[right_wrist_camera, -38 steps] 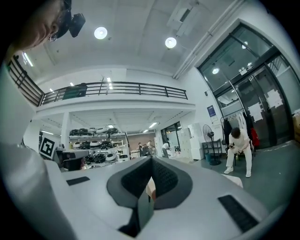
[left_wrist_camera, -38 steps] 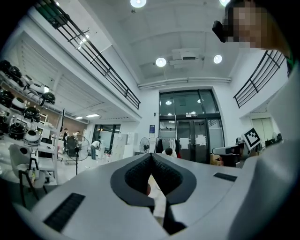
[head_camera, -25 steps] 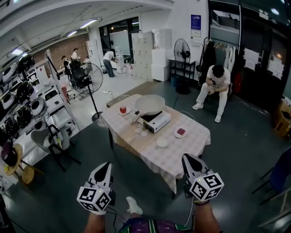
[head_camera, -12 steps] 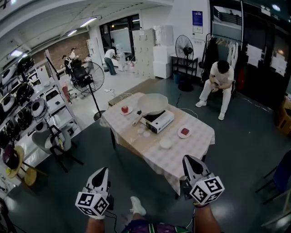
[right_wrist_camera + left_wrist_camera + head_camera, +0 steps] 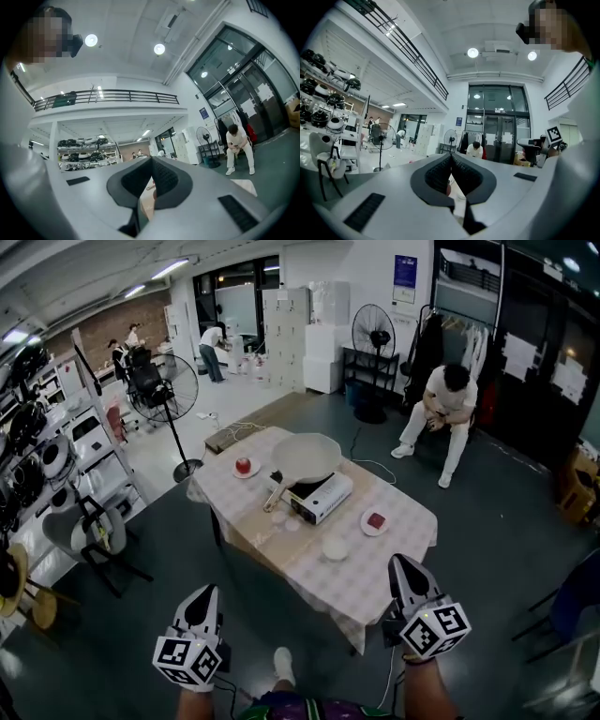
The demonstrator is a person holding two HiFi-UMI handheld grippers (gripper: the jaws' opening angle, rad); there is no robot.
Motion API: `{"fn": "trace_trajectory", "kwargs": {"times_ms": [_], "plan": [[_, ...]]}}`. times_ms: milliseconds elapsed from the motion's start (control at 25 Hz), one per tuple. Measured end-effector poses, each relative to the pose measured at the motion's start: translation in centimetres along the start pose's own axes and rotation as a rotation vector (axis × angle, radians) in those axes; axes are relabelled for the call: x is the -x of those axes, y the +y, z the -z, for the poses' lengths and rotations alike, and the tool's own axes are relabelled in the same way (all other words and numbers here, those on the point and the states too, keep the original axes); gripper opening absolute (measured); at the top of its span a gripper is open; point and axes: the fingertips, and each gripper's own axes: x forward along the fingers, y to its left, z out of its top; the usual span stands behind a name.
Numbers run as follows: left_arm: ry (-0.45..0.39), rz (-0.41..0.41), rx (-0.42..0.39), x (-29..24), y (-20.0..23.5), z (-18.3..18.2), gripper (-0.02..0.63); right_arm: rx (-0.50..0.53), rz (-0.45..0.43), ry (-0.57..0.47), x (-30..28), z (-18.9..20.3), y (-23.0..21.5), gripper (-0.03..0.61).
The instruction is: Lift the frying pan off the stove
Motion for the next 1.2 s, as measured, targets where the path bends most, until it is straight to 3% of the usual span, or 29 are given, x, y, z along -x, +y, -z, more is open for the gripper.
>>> {"fn": "trace_trajectory", "kwargs": {"times_ms": [320, 480, 800, 960, 1200], "plan": [[-0.029, 0.100, -0.008, -12.0, 6.8, -3.7, 0.023, 0.067, 0.027, -0.018, -12.5, -2.3, -0.3, 0.005], [-0.014, 0.181, 0.001, -16.6, 10.0, -4.6, 0.023, 0.218, 0.032, 0.002, -17.9, -2.1, -0.1, 0.003], [0.016, 0.214, 0.016, -24.3, 15.2, -3.1, 0.023, 0.315, 0.040, 0.046, -24.1, -0.4, -1.9, 0.000], [0.027, 0.235, 0.029, -26.7, 15.5, -2.6, 0.023, 0.283, 0.037, 0.066, -25.6, 0.3, -2.3, 0.003], [0.096, 0.303, 0.020, -32.1, 12.4, -2.6, 0.035, 0.248, -0.015, 0.074, -28.9, -0.1, -4.7, 0.005]]}}
